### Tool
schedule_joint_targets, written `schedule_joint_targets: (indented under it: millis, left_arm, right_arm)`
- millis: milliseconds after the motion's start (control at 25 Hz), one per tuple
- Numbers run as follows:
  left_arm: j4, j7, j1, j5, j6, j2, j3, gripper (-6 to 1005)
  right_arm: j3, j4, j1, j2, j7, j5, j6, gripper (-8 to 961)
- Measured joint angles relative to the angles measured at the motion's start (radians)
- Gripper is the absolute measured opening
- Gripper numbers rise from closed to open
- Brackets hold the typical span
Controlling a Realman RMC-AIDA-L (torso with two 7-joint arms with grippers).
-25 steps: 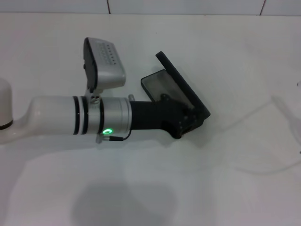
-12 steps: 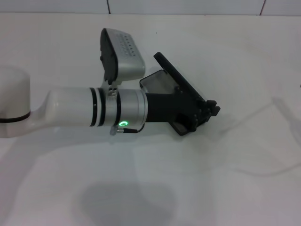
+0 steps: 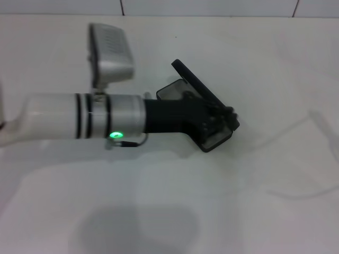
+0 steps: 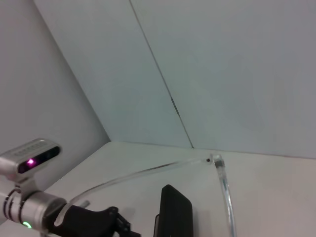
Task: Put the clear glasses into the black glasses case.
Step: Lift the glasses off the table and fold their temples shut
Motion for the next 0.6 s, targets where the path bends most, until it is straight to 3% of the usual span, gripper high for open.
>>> schedule_joint_targets:
  millis: [120,280,400,600]
  left_arm:
    - [0.051,-0.026,0.044,0.069,-0.007,0.004,-0.057,116]
    - [0.048,-0.027,0.043,0.267,-0.051,-0.048,-0.166,116]
    - [0.041,-0.029,0.029,0.329,-0.078,-0.060,-0.154,116]
    - [0.015,-0.029,-0.006,0.302,-0.085,-0.060,-0.126,116]
  right_arm:
    - [0.015,0.000,0.000,-0.001,0.000,0.001,0.000,78]
    - [0.026,0.000,0.006,-0.002,0.002,0.003,0.001,78]
    - [0.024,0.000,0.013,-0.003,0.005,0.004,0.002,78]
    - [0.027,0.005,0.013,-0.003,0.005,0.006,0.002,78]
